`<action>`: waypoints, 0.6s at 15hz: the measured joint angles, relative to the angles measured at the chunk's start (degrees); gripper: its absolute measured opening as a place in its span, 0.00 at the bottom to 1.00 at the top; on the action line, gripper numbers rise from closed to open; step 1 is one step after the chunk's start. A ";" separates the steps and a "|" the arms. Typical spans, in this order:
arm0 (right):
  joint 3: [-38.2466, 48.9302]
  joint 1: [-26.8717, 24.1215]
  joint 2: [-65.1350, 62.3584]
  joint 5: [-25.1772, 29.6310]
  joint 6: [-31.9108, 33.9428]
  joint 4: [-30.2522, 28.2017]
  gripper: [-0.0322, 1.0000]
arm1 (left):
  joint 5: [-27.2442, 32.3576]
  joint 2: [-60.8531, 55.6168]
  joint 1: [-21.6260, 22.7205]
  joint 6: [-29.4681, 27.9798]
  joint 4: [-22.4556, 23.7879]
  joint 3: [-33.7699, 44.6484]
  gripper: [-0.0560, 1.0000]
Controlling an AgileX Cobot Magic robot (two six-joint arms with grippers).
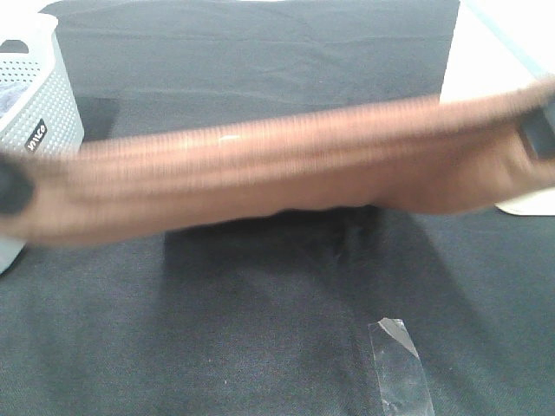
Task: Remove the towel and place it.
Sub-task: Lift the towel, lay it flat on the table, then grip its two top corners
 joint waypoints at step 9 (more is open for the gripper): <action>16.21 -0.06 -9.85 -0.17 2.81 4.13 0.04 | 0.11 -5.50 0.06 0.69 -7.62 14.84 0.05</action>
